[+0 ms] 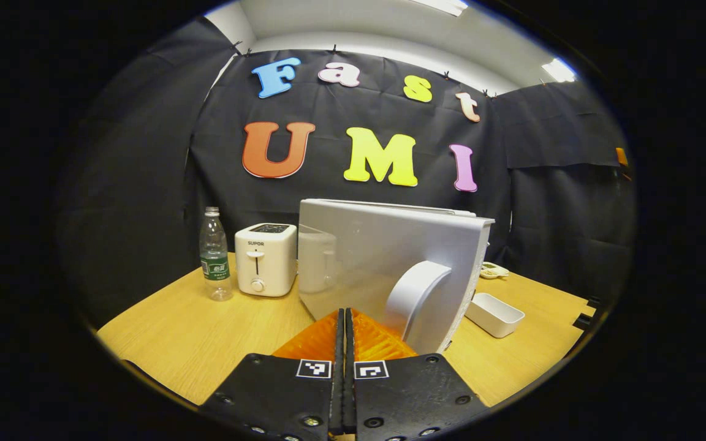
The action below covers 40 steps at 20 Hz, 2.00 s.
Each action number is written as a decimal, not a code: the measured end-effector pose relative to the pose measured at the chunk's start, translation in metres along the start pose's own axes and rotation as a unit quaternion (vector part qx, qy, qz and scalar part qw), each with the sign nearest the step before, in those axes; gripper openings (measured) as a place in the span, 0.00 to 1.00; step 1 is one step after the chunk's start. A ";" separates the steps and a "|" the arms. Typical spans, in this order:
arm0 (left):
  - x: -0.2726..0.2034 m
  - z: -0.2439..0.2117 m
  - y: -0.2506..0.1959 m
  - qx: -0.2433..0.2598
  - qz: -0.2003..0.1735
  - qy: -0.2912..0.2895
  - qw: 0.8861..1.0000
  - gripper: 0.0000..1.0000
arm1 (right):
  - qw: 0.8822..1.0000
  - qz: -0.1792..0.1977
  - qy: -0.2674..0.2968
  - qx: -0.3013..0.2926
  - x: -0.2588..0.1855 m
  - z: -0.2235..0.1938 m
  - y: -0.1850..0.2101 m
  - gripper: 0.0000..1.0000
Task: Open the microwave oven with the left hand, put the food in, and close the microwave oven.
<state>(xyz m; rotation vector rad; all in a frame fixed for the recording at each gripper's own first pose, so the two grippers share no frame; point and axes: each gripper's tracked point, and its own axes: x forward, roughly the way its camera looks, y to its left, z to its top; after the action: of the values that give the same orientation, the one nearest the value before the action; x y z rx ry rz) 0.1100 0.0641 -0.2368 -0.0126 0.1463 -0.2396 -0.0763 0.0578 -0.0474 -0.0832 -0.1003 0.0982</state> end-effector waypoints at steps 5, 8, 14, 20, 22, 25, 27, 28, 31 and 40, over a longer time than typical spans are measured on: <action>0.035 -0.002 -0.037 -0.006 -0.032 0.005 0.999 0.00 | 1.000 -0.015 -0.002 0.007 -0.003 -0.003 -0.026 0.99; 0.062 -0.003 -0.054 -0.011 -0.040 0.018 0.999 0.00 | 1.000 -0.018 -0.007 0.013 -0.004 -0.002 -0.038 0.99; 0.112 -0.007 -0.076 -0.023 -0.061 0.037 0.997 0.00 | 0.999 -0.012 -0.017 0.025 0.003 -0.009 -0.050 0.99; 0.156 -0.004 -0.092 -0.012 -0.047 0.050 0.998 0.00 | 0.999 -0.014 0.000 0.031 0.032 -0.031 -0.071 0.99; 0.166 -0.004 -0.096 -0.019 -0.040 0.054 0.998 0.00 | 0.999 -0.014 0.005 0.036 0.045 -0.039 -0.077 0.99; 0.177 0.000 -0.106 -0.022 -0.032 0.063 0.997 0.00 | 0.999 -0.015 0.016 0.043 0.065 -0.051 -0.087 0.99; 0.190 0.010 -0.109 -0.016 -0.028 0.055 0.998 0.00 | 0.998 -0.009 0.020 0.051 0.075 -0.058 -0.089 0.99; 0.196 0.013 -0.113 -0.019 -0.029 0.053 0.998 0.00 | 0.998 -0.007 0.021 0.052 0.080 -0.062 -0.091 0.99; 0.217 0.017 -0.120 -0.031 -0.022 0.048 0.998 0.00 | 0.998 -0.008 0.026 0.049 0.091 -0.073 -0.101 0.99; 0.255 0.010 -0.131 -0.023 0.013 0.047 0.999 0.00 | 0.999 -0.015 0.032 0.020 0.083 -0.089 -0.116 0.99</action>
<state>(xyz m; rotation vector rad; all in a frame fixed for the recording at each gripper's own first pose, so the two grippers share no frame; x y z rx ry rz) 0.3260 -0.1239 -0.2594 -0.0458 0.2455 -0.2113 0.0262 -0.0559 -0.1170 -0.0442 -0.0362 0.0685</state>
